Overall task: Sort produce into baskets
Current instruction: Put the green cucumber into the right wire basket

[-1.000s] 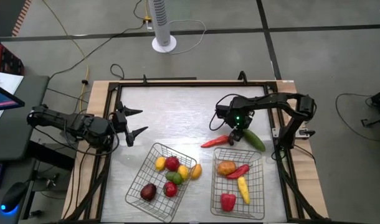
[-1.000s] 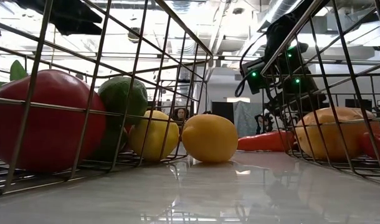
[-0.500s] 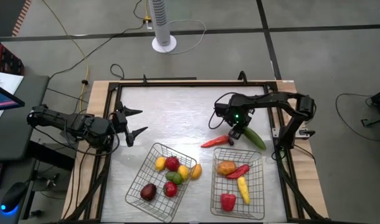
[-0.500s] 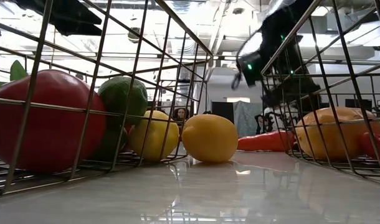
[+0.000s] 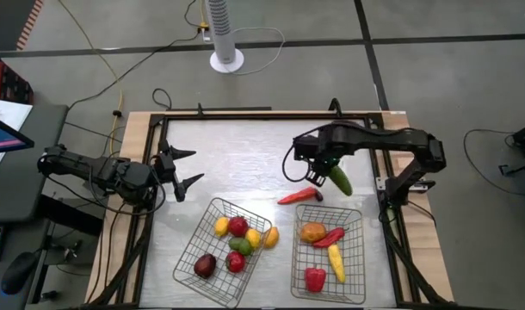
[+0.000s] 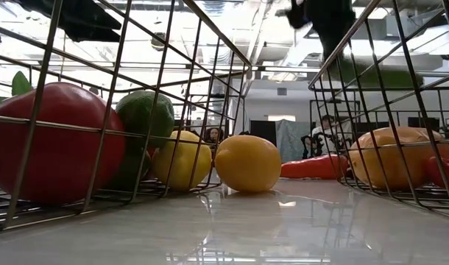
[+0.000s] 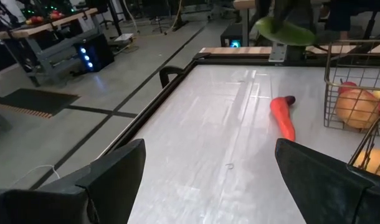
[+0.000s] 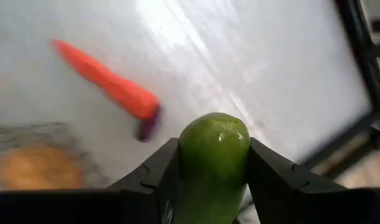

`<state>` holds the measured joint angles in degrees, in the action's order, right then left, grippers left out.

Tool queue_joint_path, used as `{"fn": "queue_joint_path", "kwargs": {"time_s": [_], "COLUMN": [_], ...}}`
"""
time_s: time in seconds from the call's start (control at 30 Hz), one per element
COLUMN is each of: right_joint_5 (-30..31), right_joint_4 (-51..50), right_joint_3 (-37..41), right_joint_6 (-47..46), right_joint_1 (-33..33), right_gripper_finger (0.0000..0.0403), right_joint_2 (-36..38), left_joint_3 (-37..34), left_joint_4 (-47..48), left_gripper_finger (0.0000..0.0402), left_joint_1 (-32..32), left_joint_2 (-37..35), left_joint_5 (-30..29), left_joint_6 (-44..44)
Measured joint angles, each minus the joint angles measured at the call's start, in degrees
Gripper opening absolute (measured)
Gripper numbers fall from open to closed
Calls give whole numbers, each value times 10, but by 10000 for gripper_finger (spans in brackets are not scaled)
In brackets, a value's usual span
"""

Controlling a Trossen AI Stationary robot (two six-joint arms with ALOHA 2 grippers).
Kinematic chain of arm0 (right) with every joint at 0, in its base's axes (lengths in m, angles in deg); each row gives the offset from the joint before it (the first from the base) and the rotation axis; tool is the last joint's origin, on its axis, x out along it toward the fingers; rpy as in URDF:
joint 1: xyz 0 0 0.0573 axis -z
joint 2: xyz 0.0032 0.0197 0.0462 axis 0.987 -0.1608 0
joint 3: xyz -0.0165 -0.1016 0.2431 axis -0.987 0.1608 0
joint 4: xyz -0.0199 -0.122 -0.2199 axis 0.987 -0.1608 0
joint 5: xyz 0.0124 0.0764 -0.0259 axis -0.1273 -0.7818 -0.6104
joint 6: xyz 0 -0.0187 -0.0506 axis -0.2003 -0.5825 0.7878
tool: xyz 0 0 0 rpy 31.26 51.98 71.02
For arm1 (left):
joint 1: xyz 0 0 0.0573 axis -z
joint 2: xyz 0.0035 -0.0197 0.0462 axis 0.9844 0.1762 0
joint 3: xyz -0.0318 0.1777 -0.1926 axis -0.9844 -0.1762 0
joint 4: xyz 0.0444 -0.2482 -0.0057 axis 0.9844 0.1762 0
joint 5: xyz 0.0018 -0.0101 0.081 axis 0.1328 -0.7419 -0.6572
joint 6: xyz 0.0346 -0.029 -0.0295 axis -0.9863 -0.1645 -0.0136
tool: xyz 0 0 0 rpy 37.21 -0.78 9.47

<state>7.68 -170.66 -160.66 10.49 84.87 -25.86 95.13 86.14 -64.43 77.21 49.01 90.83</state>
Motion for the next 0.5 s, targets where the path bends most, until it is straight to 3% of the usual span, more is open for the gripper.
{"fn": "queue_joint_path", "kwargs": {"time_s": [0.13,0.33,0.5], "right_joint_5": [-41,-43,-37], "right_joint_4": [35,64,93], "right_joint_3": [-32,-32,12], "right_joint_6": [-22,-54,-92], "right_joint_1": [-51,-137,-187], "right_gripper_finger": [185,189,228], "right_joint_2": [20,18,16], "left_joint_3": [0,0,0], "left_joint_4": [-10,-11,-11], "left_gripper_finger": [345,345,345], "left_joint_1": [0,0,0], "left_joint_2": [0,0,0], "left_joint_5": [0,2,3], "left_joint_6": [0,3,3]}}
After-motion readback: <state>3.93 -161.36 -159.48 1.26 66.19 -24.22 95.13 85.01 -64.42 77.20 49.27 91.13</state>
